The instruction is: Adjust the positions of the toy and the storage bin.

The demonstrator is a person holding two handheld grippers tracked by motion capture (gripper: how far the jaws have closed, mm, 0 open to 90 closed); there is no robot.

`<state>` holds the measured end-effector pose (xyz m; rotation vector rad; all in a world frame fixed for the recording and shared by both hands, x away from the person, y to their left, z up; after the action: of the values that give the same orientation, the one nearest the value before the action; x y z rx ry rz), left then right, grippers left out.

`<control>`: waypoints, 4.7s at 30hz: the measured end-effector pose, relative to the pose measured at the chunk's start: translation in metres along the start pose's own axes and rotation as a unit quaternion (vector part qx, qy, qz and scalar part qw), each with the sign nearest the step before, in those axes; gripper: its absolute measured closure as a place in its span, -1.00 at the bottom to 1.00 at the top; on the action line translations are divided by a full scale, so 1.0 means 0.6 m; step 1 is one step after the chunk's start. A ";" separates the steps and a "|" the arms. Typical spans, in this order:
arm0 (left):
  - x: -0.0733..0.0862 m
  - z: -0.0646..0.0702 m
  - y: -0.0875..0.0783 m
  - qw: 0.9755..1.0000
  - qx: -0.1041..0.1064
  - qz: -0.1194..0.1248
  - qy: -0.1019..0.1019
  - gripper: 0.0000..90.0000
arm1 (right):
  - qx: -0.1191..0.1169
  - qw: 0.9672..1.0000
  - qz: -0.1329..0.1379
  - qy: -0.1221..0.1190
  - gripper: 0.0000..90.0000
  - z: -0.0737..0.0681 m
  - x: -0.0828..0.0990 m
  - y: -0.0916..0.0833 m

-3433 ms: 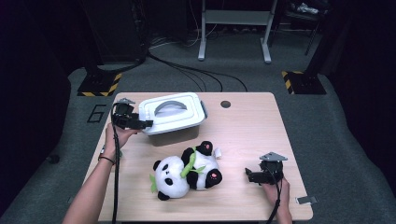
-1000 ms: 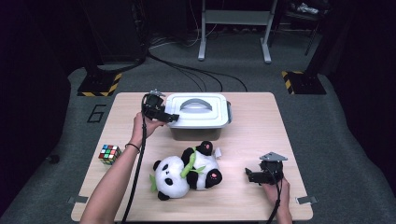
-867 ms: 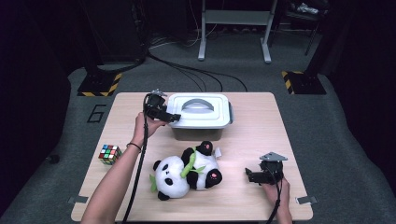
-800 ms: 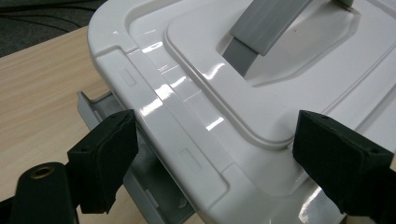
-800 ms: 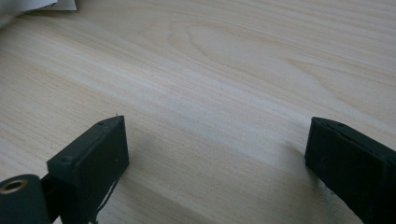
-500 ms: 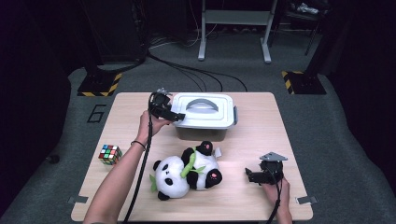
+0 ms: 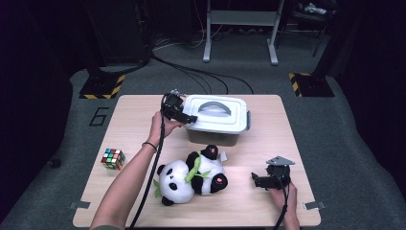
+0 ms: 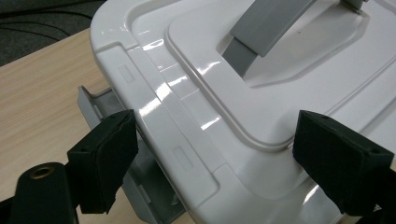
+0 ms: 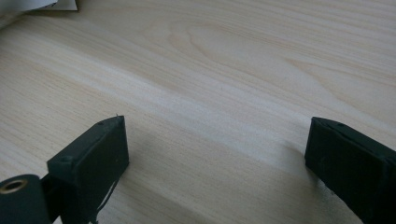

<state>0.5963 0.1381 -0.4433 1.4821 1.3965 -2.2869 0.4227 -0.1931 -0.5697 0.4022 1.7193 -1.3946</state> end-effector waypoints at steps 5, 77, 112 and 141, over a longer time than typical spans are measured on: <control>-0.006 0.010 0.008 1.000 0.001 -0.005 0.009 -0.68 | 0.000 1.000 0.001 -0.001 -0.88 0.000 0.000 0.000; 0.156 0.144 -0.206 0.999 0.008 0.046 -0.005 -1.00 | 0.000 1.000 0.000 0.002 -0.87 0.000 0.000 -0.001; 0.203 0.277 -0.102 1.000 -0.018 0.004 0.013 -0.29 | 0.000 1.000 -0.001 0.001 -0.87 0.000 0.000 -0.001; 0.230 0.264 -0.155 0.998 0.017 0.040 0.048 0.53 | 0.002 1.000 0.001 0.003 -0.86 0.001 0.000 -0.001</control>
<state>0.3682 0.1310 -0.4696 1.6475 1.3020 -2.2306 0.4225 -0.1938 -0.5694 0.4106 1.7198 -1.3974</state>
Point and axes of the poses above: each handheld gripper's, and its own axes: y roughly forward along the jaws, x roughly out of its underside, z roughly to its right, the point moved 6 cm from there along y, roughly forward along the jaws, and after that the axes turned 4 degrees about z, right-handed, at the moved point
